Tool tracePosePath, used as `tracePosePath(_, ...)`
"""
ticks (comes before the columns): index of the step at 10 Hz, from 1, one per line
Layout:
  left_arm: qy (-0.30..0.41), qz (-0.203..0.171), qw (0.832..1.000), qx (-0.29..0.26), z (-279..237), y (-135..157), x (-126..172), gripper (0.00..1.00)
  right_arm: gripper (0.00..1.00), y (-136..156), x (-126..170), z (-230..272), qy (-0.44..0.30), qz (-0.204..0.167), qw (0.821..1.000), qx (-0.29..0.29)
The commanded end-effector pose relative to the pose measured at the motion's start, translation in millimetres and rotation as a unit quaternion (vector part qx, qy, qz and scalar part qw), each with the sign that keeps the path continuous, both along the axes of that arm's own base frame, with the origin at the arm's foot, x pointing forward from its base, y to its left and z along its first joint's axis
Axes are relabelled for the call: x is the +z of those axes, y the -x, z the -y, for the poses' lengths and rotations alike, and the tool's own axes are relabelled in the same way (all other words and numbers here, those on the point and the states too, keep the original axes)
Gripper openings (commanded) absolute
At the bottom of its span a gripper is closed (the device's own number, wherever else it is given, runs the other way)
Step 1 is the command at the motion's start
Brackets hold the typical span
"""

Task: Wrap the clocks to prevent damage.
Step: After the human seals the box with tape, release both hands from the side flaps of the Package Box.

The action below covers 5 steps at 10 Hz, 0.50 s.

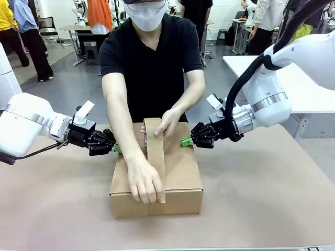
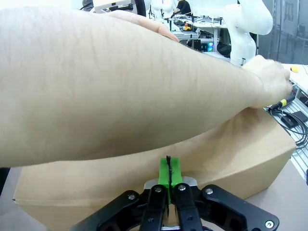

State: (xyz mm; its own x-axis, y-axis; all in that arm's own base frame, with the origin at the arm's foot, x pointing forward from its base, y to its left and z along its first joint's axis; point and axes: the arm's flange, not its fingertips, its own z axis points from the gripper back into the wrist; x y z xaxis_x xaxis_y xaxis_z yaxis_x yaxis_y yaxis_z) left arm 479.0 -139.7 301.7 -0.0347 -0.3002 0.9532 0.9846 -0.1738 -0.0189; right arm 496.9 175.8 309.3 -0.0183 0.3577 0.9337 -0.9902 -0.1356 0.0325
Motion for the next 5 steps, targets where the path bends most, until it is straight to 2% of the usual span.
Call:
tracePosePath(1,-0.004,0.002,1.0,0.004,-0.8,0.2,-1.8,0.0,0.01,0.6,-3.6,-1.5,0.003,-0.002,1.0,-0.003)
tracePosePath(5,-0.004,0.002,1.0,0.004,-0.8,0.2,-1.8,0.0,0.01,0.6,-3.6,-1.5,0.003,-0.002,1.0,-0.003)
